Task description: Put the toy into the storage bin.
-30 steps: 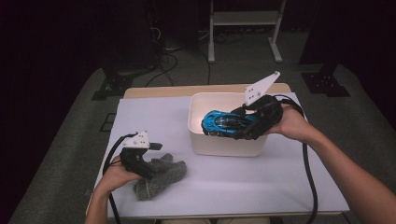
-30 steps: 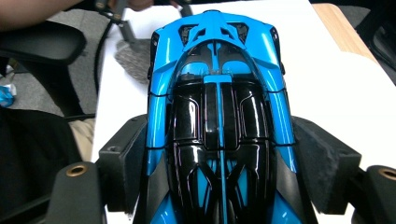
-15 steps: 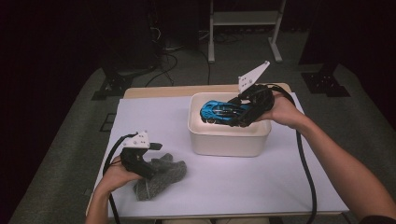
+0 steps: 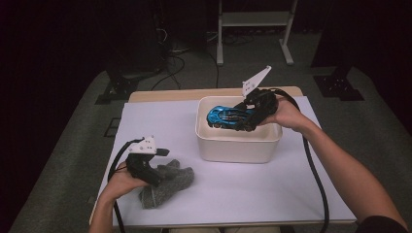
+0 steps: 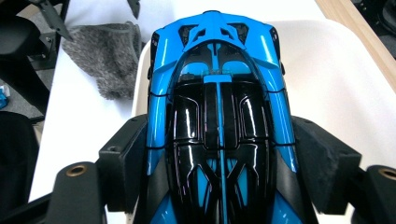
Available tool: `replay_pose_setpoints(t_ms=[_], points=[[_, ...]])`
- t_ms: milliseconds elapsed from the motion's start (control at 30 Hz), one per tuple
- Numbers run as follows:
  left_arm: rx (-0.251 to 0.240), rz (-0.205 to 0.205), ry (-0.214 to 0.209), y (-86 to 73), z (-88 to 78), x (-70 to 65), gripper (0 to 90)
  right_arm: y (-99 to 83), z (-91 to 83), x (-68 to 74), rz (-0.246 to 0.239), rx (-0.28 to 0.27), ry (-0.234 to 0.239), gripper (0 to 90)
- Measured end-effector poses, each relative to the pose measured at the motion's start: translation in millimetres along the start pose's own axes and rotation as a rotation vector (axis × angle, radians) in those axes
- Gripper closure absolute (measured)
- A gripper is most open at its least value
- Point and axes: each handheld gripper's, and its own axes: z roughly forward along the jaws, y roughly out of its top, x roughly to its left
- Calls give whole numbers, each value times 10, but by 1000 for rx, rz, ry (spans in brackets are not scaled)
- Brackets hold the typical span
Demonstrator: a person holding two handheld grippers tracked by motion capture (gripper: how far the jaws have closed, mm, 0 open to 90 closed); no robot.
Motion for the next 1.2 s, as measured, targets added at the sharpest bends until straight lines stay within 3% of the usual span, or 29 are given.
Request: replay_pose_setpoints(t_ms=[700, 1200], points=[[-1, 5, 2, -11, -30, -36, 96, -147, 256, -216, 56, 36, 24, 253], [-5, 10, -1, -5, -35, -44, 96, -205, 429, -239, 61, 89, 34, 252]])
